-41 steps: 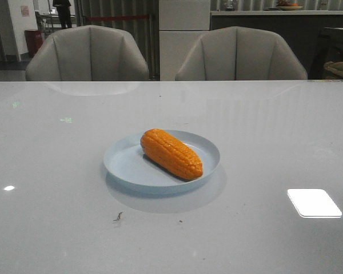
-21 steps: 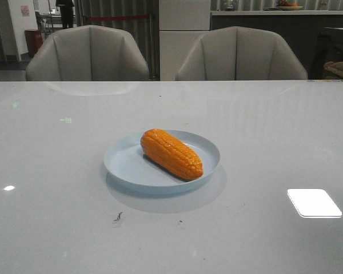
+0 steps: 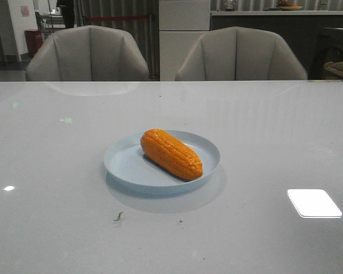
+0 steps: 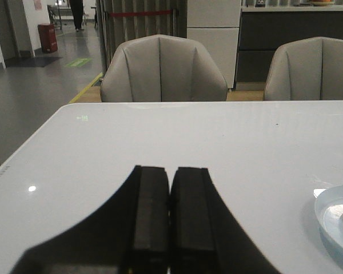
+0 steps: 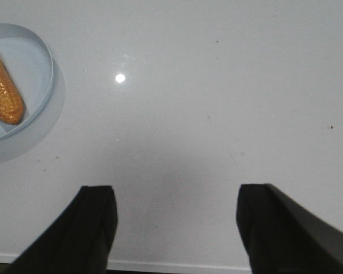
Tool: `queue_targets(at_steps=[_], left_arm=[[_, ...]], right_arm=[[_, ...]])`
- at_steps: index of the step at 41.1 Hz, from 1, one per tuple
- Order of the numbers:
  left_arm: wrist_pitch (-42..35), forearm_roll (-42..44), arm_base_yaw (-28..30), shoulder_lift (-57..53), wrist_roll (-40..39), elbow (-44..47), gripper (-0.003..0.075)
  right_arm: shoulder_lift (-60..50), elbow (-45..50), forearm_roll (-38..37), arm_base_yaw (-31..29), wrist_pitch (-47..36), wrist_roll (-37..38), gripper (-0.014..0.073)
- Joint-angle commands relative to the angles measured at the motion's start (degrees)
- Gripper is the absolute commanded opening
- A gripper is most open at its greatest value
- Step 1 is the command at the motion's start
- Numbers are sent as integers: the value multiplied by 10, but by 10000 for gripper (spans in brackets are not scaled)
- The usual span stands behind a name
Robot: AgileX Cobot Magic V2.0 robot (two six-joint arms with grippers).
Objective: Place corn on plate with both arms
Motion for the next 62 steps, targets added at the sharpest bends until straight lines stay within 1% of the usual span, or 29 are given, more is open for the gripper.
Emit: queue_targets(at_steps=[1, 7, 9, 12, 18, 45, 51, 54, 56, 58, 62], left_arm=[[-56, 2, 1, -61, -6, 27, 94], [-57, 2, 1, -141, -6, 90, 94], [-75, 0, 1, -148, -6, 112, 94], [-28, -4, 1, -143, -6, 108, 94], [-14, -4, 1, -145, -6, 110, 94], [-14, -4, 1, -145, -6, 110, 94], [-14, -4, 1, -145, -6, 110, 94], [-14, -4, 1, -145, -6, 110, 94], [-14, -4, 1, -145, -6, 110, 94], [-14, -4, 1, -145, -6, 110, 94], [-14, -4, 1, -145, -6, 110, 94]], right_arm=[[-5, -15, 1, -5, -33, 2, 552], [-5, -15, 1, -5, -33, 2, 552], [-5, -15, 1, -5, -33, 2, 552], [-5, -15, 1, -5, -33, 2, 552], [-5, -15, 1, -5, -35, 2, 552], [-5, -15, 1, -5, -37, 2, 552], [-39, 9, -17, -5, -68, 1, 547], [-72, 26, -17, -4, -89, 1, 519], [-98, 41, -17, -4, -108, 1, 477], [-127, 60, -17, -3, -132, 1, 416], [-185, 97, -17, -1, -190, 1, 254]])
